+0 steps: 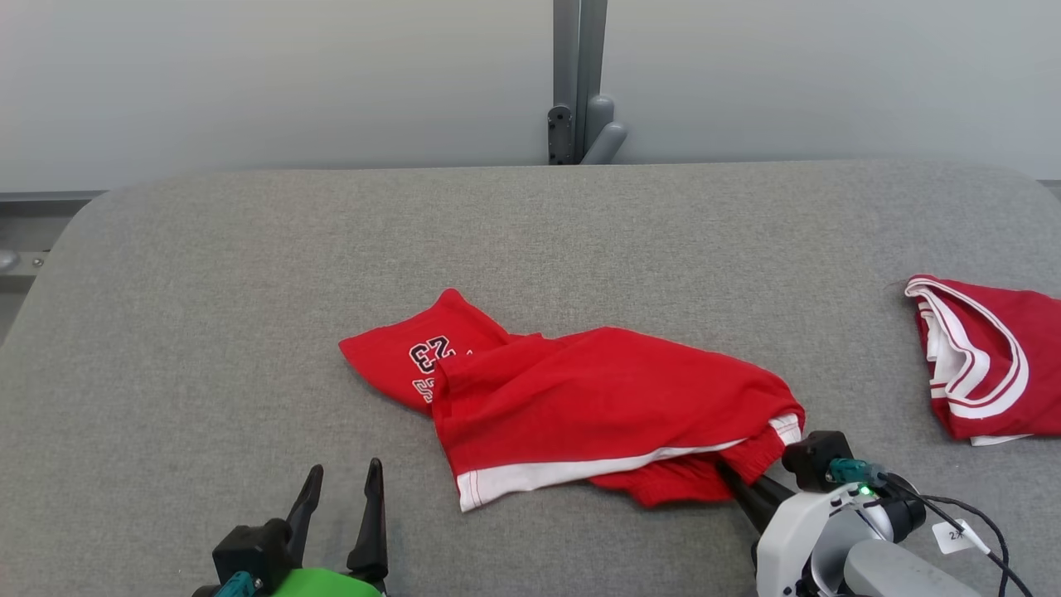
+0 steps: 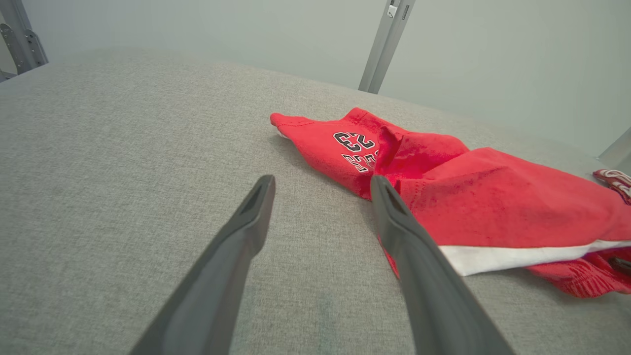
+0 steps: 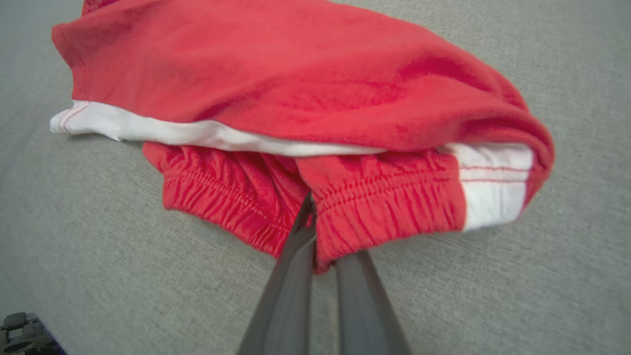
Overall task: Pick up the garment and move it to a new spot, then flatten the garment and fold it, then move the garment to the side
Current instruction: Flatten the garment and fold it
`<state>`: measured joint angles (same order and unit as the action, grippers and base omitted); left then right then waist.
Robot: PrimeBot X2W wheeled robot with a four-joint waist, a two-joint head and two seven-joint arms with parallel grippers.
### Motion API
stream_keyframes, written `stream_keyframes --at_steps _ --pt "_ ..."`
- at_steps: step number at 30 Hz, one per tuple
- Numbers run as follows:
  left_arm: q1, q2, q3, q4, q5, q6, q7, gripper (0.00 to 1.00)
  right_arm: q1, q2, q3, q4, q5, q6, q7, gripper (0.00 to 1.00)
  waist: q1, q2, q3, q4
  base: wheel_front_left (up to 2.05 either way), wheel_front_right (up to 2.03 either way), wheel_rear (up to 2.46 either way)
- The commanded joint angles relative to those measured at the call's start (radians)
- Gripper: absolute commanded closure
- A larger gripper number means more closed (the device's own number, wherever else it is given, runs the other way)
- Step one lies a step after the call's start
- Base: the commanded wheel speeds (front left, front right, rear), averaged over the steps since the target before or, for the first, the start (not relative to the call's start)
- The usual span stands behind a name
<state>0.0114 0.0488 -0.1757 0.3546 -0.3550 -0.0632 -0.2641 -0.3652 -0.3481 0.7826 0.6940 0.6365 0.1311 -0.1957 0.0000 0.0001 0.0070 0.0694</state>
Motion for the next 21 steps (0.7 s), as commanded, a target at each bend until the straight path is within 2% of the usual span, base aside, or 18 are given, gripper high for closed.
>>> stream_keyframes --at_steps 1,11,12,13,14,21 --pt "0.006 0.004 -0.002 -0.003 0.011 -0.007 0.001 0.0 0.002 0.012 -0.002 0.016 0.007 -0.001 -0.024 1.0 0.0 -0.0001 -0.01 -0.009 0.0 0.0 0.0" --pt "0.001 0.004 -0.028 0.003 0.01 -0.016 0.001 0.0 0.019 0.035 -0.014 0.076 -0.005 -0.001 -0.063 1.0 0.0 -0.0001 -0.017 -0.039 0.0 0.0 0.0" --pt "-0.001 0.004 -0.034 0.005 0.006 -0.018 0.001 0.0 0.02 0.035 -0.021 0.083 -0.011 -0.001 -0.065 0.69 0.0 -0.0001 -0.016 -0.044 0.0 0.0 0.0" --pt "-0.002 0.004 -0.04 0.007 0.003 -0.02 0.001 0.0 0.023 0.038 -0.03 0.088 -0.015 -0.001 -0.067 0.11 0.0 -0.0001 -0.015 -0.049 0.0 0.0 0.0" --pt "-0.003 0.004 -0.043 0.009 0.0 -0.021 0.001 0.0 0.026 0.041 -0.04 0.089 -0.024 -0.001 -0.069 0.0 0.0 -0.0001 -0.015 -0.054 0.0 0.0 0.0" --pt "-0.01 0.004 -0.08 0.026 -0.022 -0.04 0.001 0.0 0.102 0.037 -0.204 -0.009 -0.121 -0.001 -0.07 0.0 0.0 -0.0001 -0.013 -0.1 0.0 0.0 0.0"
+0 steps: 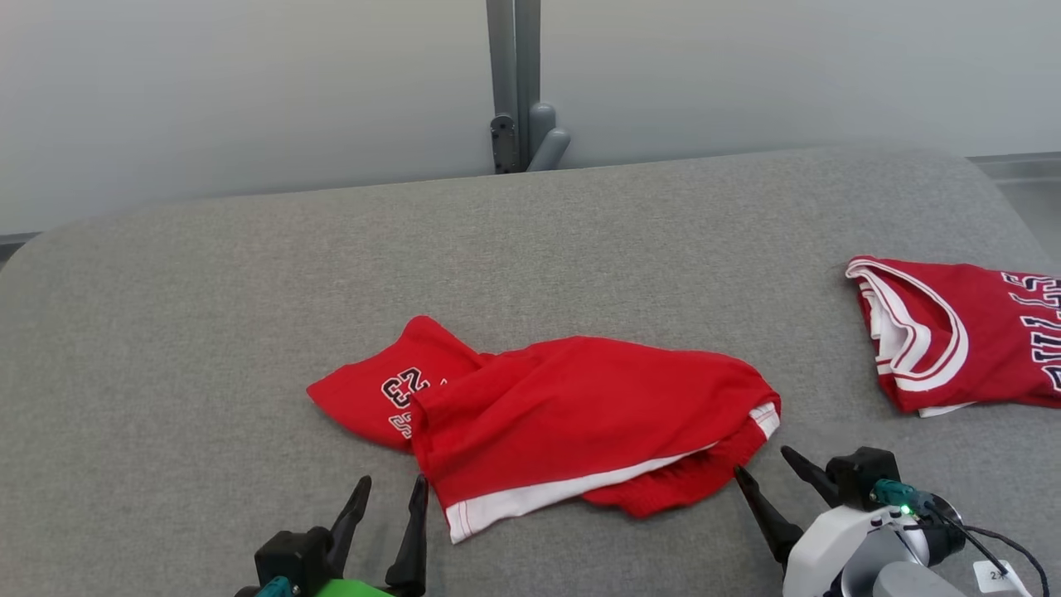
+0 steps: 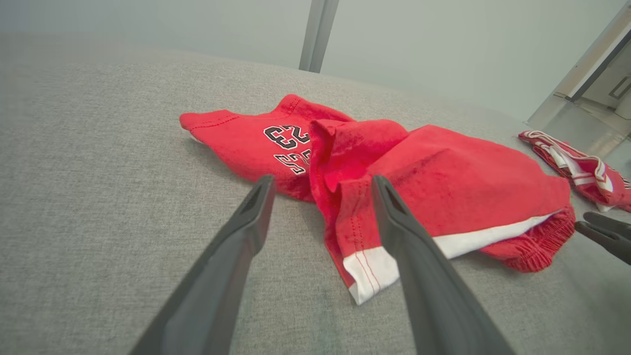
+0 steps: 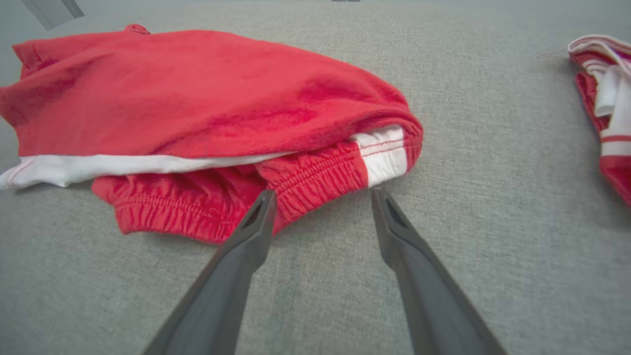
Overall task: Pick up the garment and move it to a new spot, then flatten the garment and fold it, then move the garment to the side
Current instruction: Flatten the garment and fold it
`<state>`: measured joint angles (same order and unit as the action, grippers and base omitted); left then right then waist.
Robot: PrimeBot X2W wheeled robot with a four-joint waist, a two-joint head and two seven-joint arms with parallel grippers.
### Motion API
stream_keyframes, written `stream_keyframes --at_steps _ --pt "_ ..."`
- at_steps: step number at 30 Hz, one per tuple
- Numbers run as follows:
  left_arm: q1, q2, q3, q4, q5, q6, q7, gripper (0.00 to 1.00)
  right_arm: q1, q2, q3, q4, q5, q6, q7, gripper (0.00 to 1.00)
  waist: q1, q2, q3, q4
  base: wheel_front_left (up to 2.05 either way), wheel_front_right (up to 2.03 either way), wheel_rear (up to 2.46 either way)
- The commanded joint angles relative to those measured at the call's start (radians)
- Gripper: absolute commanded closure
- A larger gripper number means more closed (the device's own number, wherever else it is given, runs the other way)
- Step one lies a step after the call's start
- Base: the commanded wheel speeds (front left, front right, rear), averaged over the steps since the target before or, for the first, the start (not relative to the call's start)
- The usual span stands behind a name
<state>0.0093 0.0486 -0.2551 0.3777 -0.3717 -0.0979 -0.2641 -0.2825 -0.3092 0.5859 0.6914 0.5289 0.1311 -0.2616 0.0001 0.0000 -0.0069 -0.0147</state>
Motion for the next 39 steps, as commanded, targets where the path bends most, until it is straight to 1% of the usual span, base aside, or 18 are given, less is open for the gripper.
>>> stream_keyframes --at_steps 1,5,6,9,16,22,28,29,30,31,35,39 --pt "-0.008 0.004 -0.006 0.006 -0.011 -0.007 0.001 0.0 0.031 0.001 -0.03 -0.021 -0.027 -0.001 -0.004 0.0 -0.0001 0.0 0.002 -0.024 0.0 0.0 0.0" --pt "-0.022 0.004 -0.032 0.032 -0.042 -0.017 0.001 0.0 0.083 0.018 -0.115 -0.071 -0.083 -0.001 -0.004 0.0 -0.0001 0.0 0.013 -0.061 0.0 0.0 0.0" --pt "-0.029 0.004 -0.041 0.044 -0.055 -0.021 0.001 0.0 0.099 0.026 -0.146 -0.093 -0.108 -0.001 -0.004 0.0 -0.0001 0.0 0.02 -0.08 0.0 0.0 0.0" --pt "-0.04 0.004 -0.044 0.081 -0.084 -0.025 0.001 0.0 0.111 0.035 -0.175 -0.116 -0.139 -0.001 -0.004 0.0 -0.0001 0.0 0.03 -0.107 0.0 0.0 0.0" --pt "-0.063 0.004 -0.027 0.137 -0.102 -0.026 0.001 0.0 0.116 0.041 -0.215 -0.14 -0.171 -0.001 -0.004 0.0 -0.0001 0.0 0.053 -0.148 0.0 0.0 0.0" --pt "-0.079 0.004 -0.003 0.159 -0.097 -0.027 0.001 0.0 0.117 0.048 -0.228 -0.15 -0.18 -0.001 -0.004 0.0 -0.0001 0.0 0.069 -0.159 0.0 0.0 0.0" --pt "-0.084 0.004 0.0 0.143 -0.082 -0.03 0.001 0.0 0.113 0.056 -0.234 -0.155 -0.187 -0.001 -0.004 0.0 -0.0001 0.0 0.078 -0.157 0.0 0.0 0.0" --pt "-0.083 0.004 0.001 0.135 -0.08 -0.03 0.001 0.38 0.113 0.057 -0.235 -0.156 -0.19 -0.001 -0.004 0.0 -0.0001 0.0 0.079 -0.157 0.0 0.0 0.0" --pt "-0.082 0.004 0.003 0.124 -0.077 -0.031 0.001 0.84 0.113 0.057 -0.238 -0.156 -0.192 -0.001 -0.004 0.0 -0.0001 0.0 0.08 -0.155 0.0 0.0 0.0" --pt "-0.081 0.004 0.002 0.113 -0.071 -0.032 0.001 1.0 0.113 0.058 -0.24 -0.156 -0.192 -0.001 -0.004 0.0 -0.0001 0.0 0.081 -0.153 0.0 0.0 0.0" --pt "-0.074 0.004 0.016 0.035 -0.043 -0.033 0.001 1.0 0.119 0.059 -0.25 -0.156 -0.189 -0.001 -0.004 0.0 -0.0001 0.0 0.085 -0.14 0.0 0.0 0.0" --pt "-0.074 0.005 0.052 -0.065 -0.018 -0.034 0.001 1.0 0.119 0.064 -0.261 -0.156 -0.189 -0.001 -0.004 0.0 -0.0001 0.0 0.092 -0.125 0.0 0.0 0.0"
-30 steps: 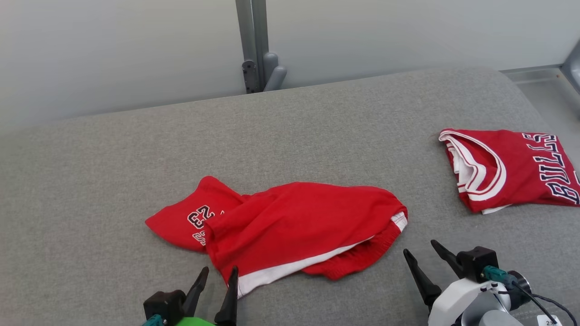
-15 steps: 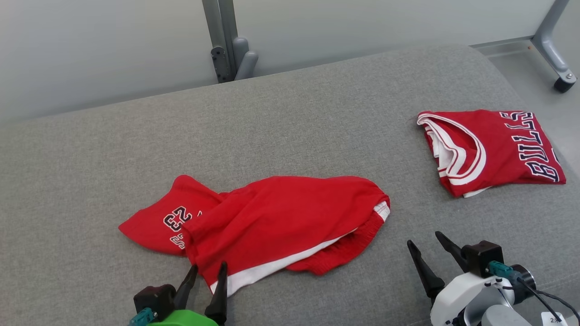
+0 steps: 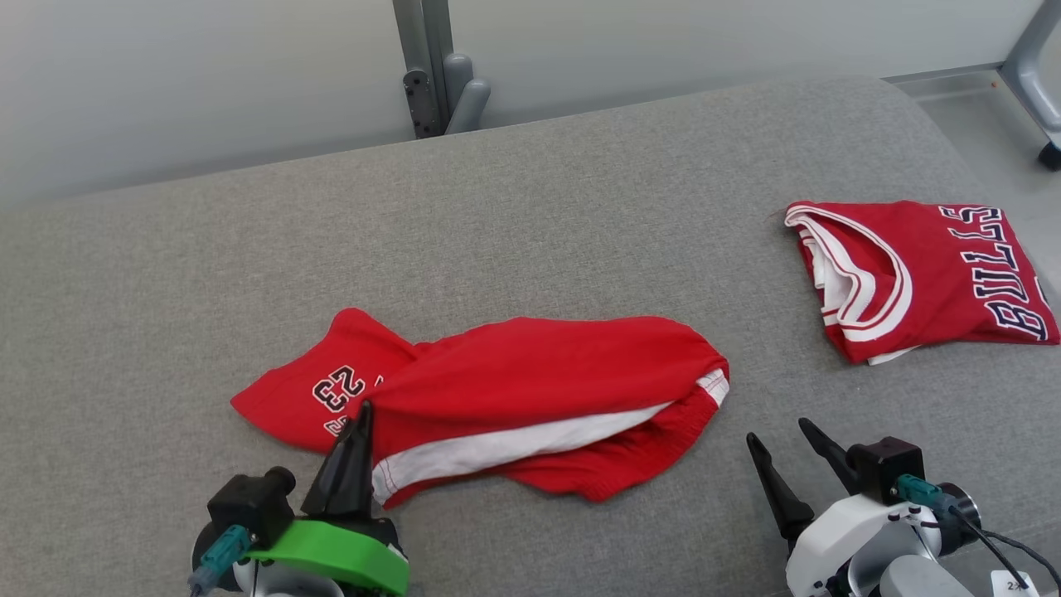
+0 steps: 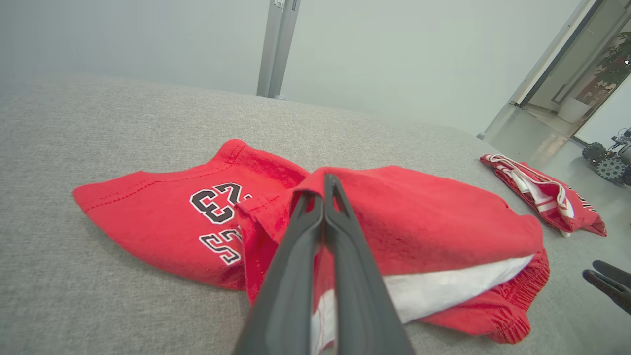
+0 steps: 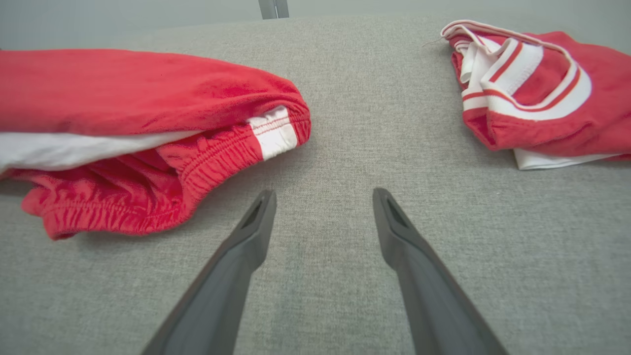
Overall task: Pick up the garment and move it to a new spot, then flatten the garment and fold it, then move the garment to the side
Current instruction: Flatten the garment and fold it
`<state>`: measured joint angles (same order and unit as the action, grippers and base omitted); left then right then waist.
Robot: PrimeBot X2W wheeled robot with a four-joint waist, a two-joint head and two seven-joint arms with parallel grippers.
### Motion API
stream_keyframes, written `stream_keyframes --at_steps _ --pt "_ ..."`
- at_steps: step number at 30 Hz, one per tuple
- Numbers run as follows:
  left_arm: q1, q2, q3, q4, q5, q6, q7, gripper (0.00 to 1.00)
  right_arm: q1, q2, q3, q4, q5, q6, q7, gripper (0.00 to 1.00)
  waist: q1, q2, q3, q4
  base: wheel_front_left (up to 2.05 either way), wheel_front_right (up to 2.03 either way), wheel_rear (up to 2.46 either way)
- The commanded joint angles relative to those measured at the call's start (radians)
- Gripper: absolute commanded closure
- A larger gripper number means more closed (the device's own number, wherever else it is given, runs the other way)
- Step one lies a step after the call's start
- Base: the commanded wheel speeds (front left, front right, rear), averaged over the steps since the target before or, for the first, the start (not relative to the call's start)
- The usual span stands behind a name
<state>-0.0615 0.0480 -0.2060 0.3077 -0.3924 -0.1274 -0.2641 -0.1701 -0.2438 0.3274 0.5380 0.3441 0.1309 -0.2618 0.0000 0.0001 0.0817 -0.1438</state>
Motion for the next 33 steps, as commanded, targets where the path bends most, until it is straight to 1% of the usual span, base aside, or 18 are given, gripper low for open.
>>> stream_keyframes --at_steps 1,3,5,8,12,15,20,21,22,23,26,29,33 --pt "-0.01 0.005 0.012 -0.015 0.01 -0.004 0.001 1.0 0.006 0.001 -0.005 -0.002 -0.003 -0.001 -0.004 0.0 0.0 -0.0001 0.005 0.008 0.0 0.0 0.0" --pt "-0.031 0.005 0.023 -0.032 0.031 -0.004 0.001 1.0 0.002 0.005 -0.007 -0.002 -0.002 -0.001 -0.004 0.0 0.0 -0.0001 0.01 0.015 0.0 0.0 0.0" --pt "-0.062 0.005 0.039 -0.021 0.061 -0.004 0.001 1.0 -0.003 0.01 -0.005 0.001 -0.002 -0.001 -0.004 0.0 0.0 -0.0001 0.018 0.02 0.0 0.0 0.0" --pt "-0.118 0.005 0.071 0.043 0.094 0.008 0.001 1.0 -0.015 0.018 0.003 0.005 -0.004 -0.001 -0.004 0.0 0.0 -0.0001 0.028 0.019 0.0 0.0 0.0" --pt "-0.197 0.007 0.138 0.146 0.147 0.03 0.001 1.0 -0.023 0.025 0.012 0.006 -0.005 -0.001 -0.004 0.0 0.0 -0.0001 0.039 0.008 0.0 0.0 0.0" --pt "-0.237 0.028 0.195 0.207 0.178 0.045 0.001 1.0 -0.031 0.028 0.01 0.006 -0.002 -0.001 -0.004 0.0 0.0 -0.0001 0.042 -0.004 0.0 0.0 0.0" --pt "-0.247 0.067 0.259 0.291 0.21 0.048 0.001 1.0 -0.022 0.033 0.004 0.002 -0.005 -0.001 -0.004 0.0 0.0 -0.0001 0.034 -0.016 0.0 0.0 0.0" --pt "-0.244 0.069 0.266 0.308 0.212 0.044 0.001 0.8 -0.02 0.033 0.003 0.002 -0.005 -0.001 -0.004 0.0 0.0 -0.0001 0.031 -0.016 0.0 0.0 0.0" --pt "-0.242 0.071 0.267 0.326 0.219 0.039 0.001 0.2 -0.02 0.034 0.002 0.003 -0.005 -0.001 -0.004 0.0 0.0 -0.0001 0.029 -0.015 0.0 0.0 0.0" --pt "-0.241 0.073 0.27 0.336 0.222 0.036 0.001 0.0 -0.02 0.034 0.001 0.005 -0.004 -0.001 -0.004 0.0 0.0 -0.0001 0.028 -0.013 0.0 0.0 0.0" --pt "-0.235 0.068 0.288 0.343 0.23 0.031 0.001 0.0 -0.02 0.035 -0.003 0.006 -0.003 -0.001 -0.004 0.0 0.0 -0.0001 0.021 -0.003 0.0 0.0 0.0" --pt "-0.214 0.048 0.304 0.312 0.239 0.038 0.001 0.0 -0.019 0.037 -0.007 0.002 -0.008 -0.001 -0.004 0.0 0.0 -0.0001 0.011 0.007 0.0 0.0 0.0" --pt "-0.182 0.036 0.321 0.272 0.245 0.035 0.001 0.0 -0.017 0.042 -0.016 -0.011 -0.015 -0.001 -0.004 0.0 0.0 -0.0001 -0.002 0.014 0.0 0.0 0.0"
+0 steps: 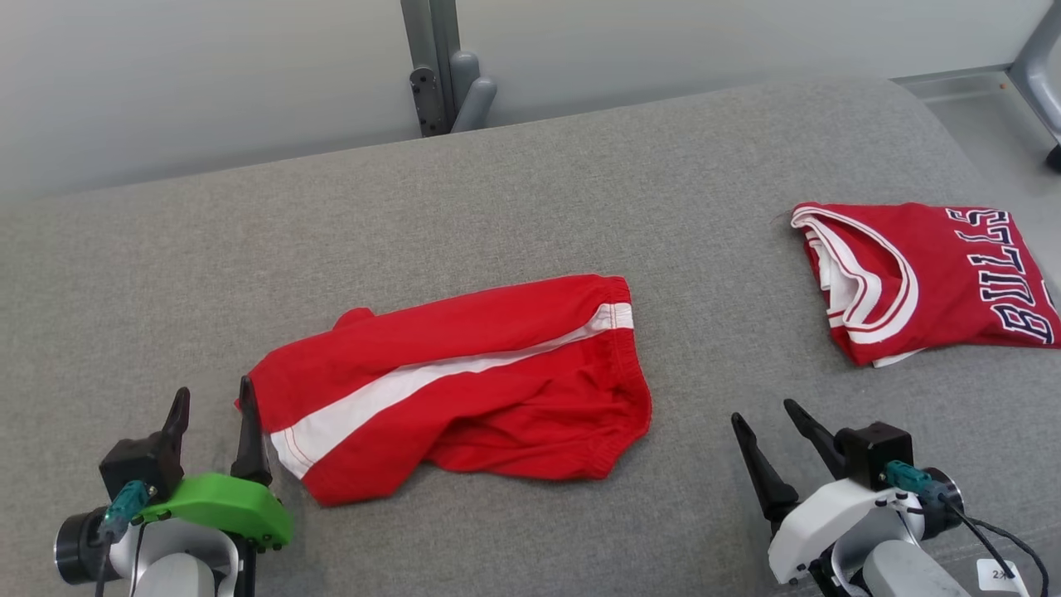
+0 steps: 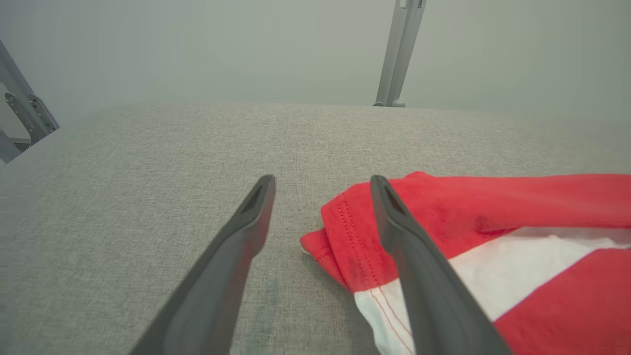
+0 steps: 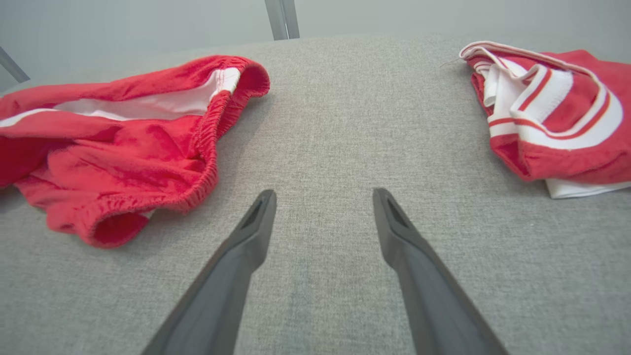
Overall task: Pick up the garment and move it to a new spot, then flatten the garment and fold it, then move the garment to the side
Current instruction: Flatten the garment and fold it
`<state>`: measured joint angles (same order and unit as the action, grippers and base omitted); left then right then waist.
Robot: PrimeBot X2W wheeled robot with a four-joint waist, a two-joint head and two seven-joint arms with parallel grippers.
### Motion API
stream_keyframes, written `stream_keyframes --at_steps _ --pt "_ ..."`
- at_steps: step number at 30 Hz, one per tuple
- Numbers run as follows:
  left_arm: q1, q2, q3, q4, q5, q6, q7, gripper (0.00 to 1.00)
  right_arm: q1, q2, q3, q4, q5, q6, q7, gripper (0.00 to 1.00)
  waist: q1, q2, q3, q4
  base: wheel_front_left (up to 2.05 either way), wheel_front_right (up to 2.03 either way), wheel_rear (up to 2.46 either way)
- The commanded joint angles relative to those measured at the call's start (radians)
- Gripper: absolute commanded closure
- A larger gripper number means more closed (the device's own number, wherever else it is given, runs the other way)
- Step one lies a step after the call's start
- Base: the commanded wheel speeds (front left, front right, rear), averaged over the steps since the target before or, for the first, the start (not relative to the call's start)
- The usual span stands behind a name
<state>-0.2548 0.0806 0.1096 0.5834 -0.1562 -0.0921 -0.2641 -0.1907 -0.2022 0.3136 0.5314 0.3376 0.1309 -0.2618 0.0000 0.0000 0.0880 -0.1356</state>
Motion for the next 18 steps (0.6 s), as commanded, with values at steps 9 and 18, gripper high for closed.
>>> stream_keyframes --at_steps 9,18 --pt "0.167 -0.027 -0.002 -0.189 0.015 0.026 0.001 0.0 0.046 0.046 -0.105 -0.128 -0.093 -0.001 -0.004 0.0 0.0 0.0 -0.07 0.029 0.0 0.0 0.0" --pt "0.276 -0.028 -0.093 -0.265 -0.023 0.067 0.001 0.0 0.1 0.108 -0.197 -0.235 -0.177 -0.001 -0.004 0.0 0.0 0.0 -0.123 0.071 0.0 0.0 0.0"
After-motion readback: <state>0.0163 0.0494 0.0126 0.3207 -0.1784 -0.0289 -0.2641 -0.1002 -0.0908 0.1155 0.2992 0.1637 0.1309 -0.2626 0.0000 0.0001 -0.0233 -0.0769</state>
